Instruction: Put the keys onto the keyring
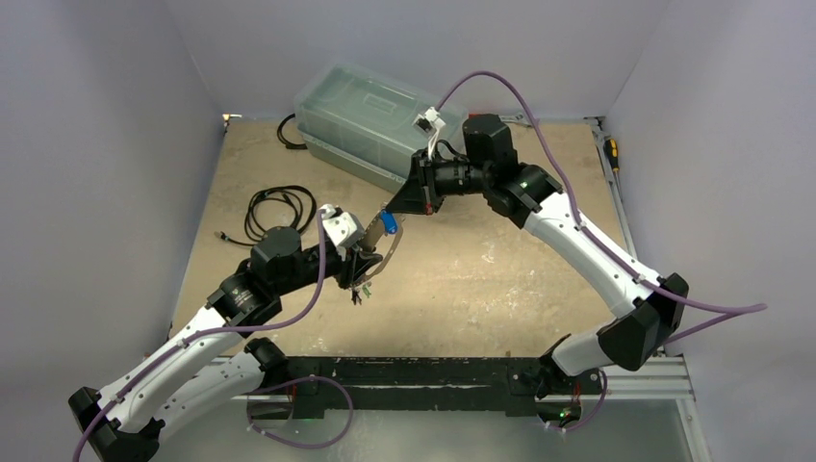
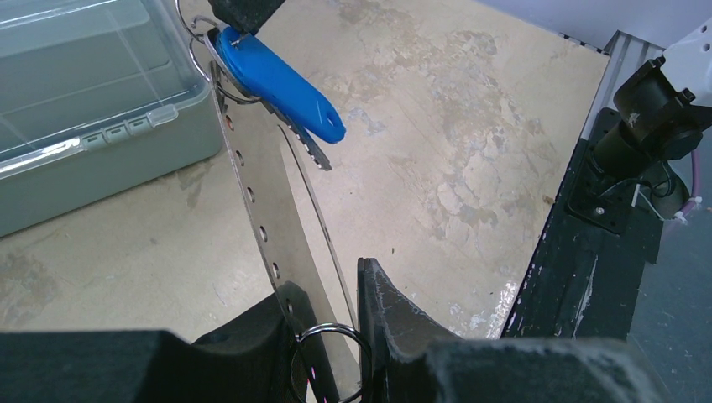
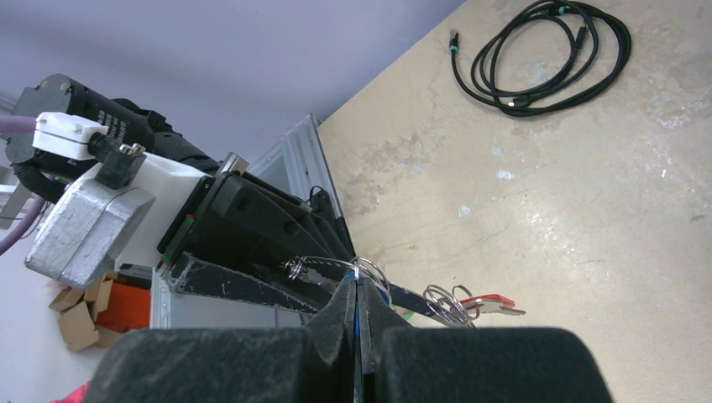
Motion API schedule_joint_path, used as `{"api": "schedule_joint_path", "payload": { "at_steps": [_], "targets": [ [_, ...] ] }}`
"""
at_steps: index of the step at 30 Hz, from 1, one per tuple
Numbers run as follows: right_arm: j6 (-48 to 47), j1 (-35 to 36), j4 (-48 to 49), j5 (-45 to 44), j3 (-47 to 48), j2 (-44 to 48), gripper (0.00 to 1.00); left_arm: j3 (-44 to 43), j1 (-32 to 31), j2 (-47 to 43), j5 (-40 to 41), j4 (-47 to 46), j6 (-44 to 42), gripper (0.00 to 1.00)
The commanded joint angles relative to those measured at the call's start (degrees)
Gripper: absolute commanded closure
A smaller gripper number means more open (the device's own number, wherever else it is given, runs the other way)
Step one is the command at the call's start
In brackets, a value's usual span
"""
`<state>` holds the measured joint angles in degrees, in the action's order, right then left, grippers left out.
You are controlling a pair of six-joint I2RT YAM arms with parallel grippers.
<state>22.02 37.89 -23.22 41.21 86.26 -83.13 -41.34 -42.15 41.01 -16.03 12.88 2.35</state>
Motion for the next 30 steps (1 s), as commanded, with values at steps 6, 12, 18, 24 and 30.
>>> {"api": "schedule_joint_path", "payload": {
  "at_steps": [6, 12, 18, 24, 30],
  "targets": [
    [0.6, 0.3, -0.2, -1.7, 2.0, -0.3, 1.00, -0.5, -0.3, -0.9, 0.0, -3.9, -0.1, 1.00],
    [0.7, 0.3, 0.0, -1.6, 1.0, 0.2, 0.97, -0.6, -0.4, -1.0, 0.1, -3.9, -0.2, 1.00],
    [0.4, 0.3, 0.5, -1.6, -0.4, 1.3, 1.00, -0.7, -0.4, -1.9, 1.1, -3.7, -0.4, 1.00],
    [0.3, 0.2, 0.5, -1.7, -1.6, 2.3, 1.00, -0.8, -0.3, -2.2, 1.9, -3.5, -0.5, 1.00],
    [0.3, 0.3, 0.6, -1.4, -2.4, 2.7, 1.00, -0.8, -0.3, -2.3, 2.1, -3.5, -0.6, 1.00]
  ]
}}
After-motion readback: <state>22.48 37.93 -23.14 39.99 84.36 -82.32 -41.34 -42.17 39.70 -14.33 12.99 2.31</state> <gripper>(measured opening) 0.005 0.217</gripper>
